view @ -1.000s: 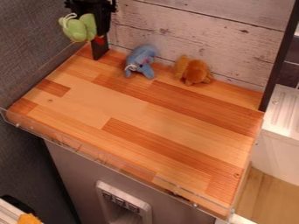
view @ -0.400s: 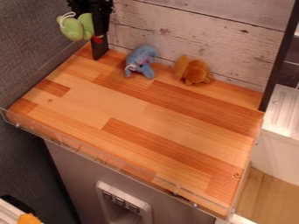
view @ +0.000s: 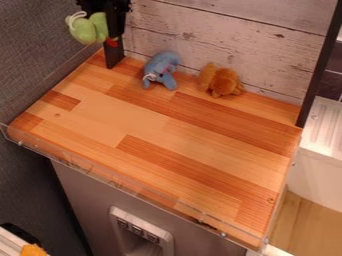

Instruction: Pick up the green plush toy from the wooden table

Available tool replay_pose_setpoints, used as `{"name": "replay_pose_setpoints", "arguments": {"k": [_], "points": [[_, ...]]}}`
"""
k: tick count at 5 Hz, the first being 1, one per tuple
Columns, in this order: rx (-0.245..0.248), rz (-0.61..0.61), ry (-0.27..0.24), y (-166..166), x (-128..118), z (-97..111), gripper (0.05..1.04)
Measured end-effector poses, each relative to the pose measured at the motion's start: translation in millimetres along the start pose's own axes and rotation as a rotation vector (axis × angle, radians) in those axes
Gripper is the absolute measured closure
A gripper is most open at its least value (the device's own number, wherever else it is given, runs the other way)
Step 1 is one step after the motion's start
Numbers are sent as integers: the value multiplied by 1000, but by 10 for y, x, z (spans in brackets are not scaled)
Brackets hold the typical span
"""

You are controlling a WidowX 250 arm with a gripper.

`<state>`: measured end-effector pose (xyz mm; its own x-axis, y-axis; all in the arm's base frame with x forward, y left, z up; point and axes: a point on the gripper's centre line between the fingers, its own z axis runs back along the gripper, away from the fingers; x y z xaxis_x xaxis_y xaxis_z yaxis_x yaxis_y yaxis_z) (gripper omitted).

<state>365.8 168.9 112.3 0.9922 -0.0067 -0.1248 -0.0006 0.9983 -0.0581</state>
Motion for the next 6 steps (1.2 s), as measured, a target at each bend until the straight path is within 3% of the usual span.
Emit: {"name": "replay_pose_setpoints", "arguments": {"k": [2,6], "points": [[-1,60,1,9,-9,46,463],[4,-14,0,28,-15,80,463]]}}
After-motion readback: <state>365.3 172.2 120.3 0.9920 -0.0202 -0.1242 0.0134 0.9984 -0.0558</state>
